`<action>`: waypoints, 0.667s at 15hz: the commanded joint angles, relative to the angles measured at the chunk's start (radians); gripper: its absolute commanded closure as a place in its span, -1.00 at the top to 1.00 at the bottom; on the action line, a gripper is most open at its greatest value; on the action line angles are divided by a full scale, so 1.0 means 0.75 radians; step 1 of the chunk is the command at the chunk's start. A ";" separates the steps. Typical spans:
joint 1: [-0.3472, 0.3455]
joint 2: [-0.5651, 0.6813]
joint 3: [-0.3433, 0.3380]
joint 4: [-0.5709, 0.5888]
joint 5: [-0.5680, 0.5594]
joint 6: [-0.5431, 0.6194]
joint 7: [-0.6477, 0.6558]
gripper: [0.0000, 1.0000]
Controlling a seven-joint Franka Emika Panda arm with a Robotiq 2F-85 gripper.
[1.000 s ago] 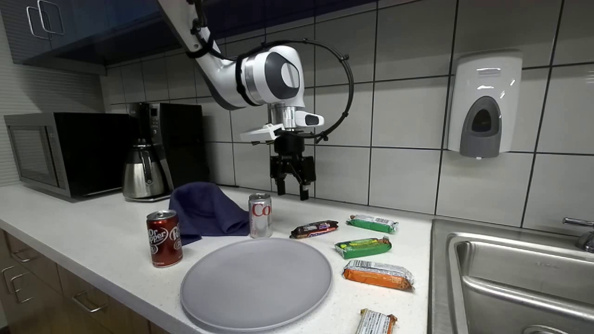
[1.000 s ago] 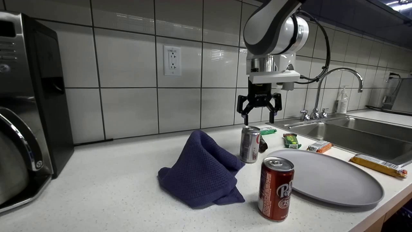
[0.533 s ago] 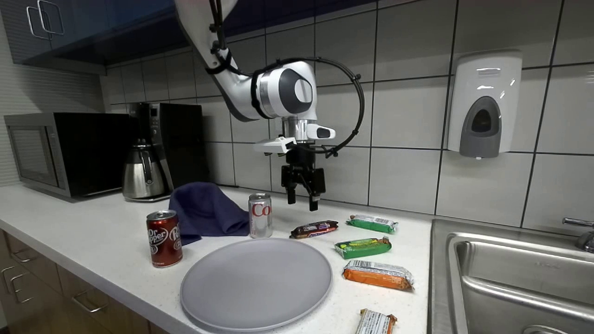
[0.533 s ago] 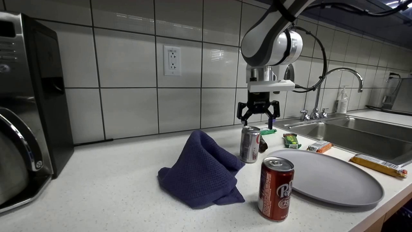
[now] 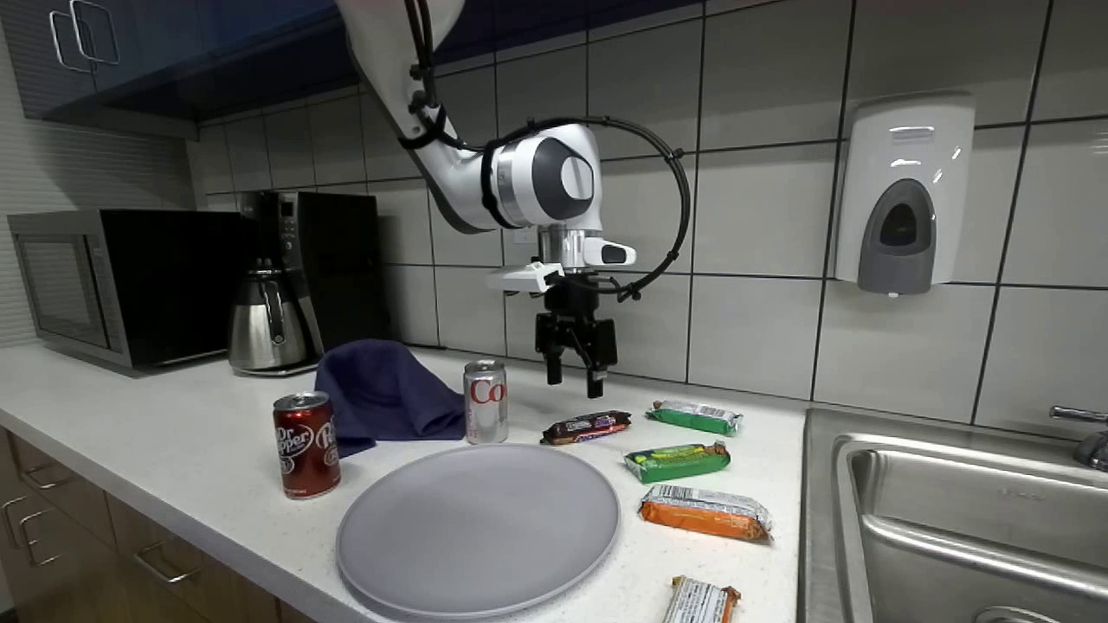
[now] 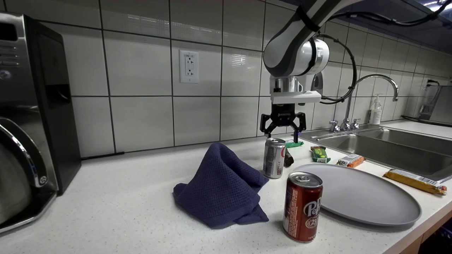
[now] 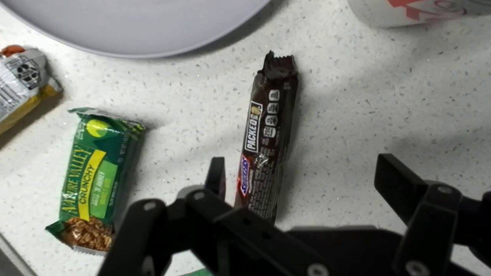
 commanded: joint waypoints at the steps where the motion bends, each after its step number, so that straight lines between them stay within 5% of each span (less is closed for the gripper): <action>1: -0.006 0.027 -0.004 0.062 0.017 -0.050 -0.017 1.00; 10: 0.004 0.015 -0.011 0.021 0.004 -0.004 -0.004 1.00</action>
